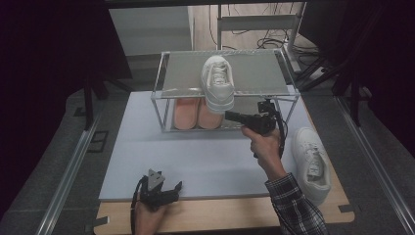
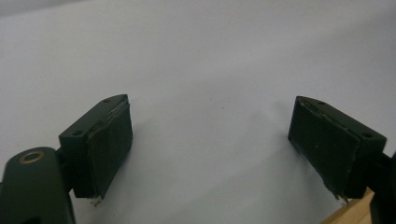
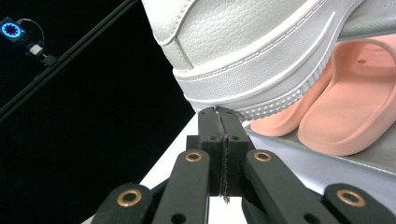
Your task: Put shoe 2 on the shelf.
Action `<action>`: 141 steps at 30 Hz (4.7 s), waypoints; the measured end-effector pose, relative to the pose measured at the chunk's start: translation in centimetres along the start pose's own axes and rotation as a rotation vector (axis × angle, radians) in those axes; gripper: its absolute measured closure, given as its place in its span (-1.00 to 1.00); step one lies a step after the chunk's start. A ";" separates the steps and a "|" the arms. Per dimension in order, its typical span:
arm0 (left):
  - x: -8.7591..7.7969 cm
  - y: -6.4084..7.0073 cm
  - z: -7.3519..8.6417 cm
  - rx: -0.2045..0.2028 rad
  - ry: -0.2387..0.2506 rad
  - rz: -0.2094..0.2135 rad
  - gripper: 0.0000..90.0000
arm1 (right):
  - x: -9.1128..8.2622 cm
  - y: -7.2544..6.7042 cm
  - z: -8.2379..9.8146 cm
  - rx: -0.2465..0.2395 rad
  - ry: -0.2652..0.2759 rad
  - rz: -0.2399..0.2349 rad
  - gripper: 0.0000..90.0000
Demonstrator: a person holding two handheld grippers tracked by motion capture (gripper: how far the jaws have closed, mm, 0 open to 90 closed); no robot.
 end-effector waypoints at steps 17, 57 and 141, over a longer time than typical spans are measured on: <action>0.0 0.0 0.0 -0.001 0.000 0.000 -0.69 | 2.6 0.8 -1.5 0.018 0.001 0.032 1.00; 0.0 0.0 0.0 0.001 -0.001 0.000 -0.70 | 6.1 1.7 -3.5 0.025 0.011 0.094 1.00; 0.0 0.0 0.0 -0.001 -0.003 0.000 -0.69 | -9.8 5.9 1.2 -0.272 -0.201 0.628 0.75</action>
Point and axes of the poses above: each handheld gripper's, and its own axes: x roughly forward along the jaws, z roughly out of its underside, y roughly to its right, the point moved 1 cm from there along x, roughly forward along the jaws, and after that the axes turned 6 degrees about x, right-handed, at the moved point
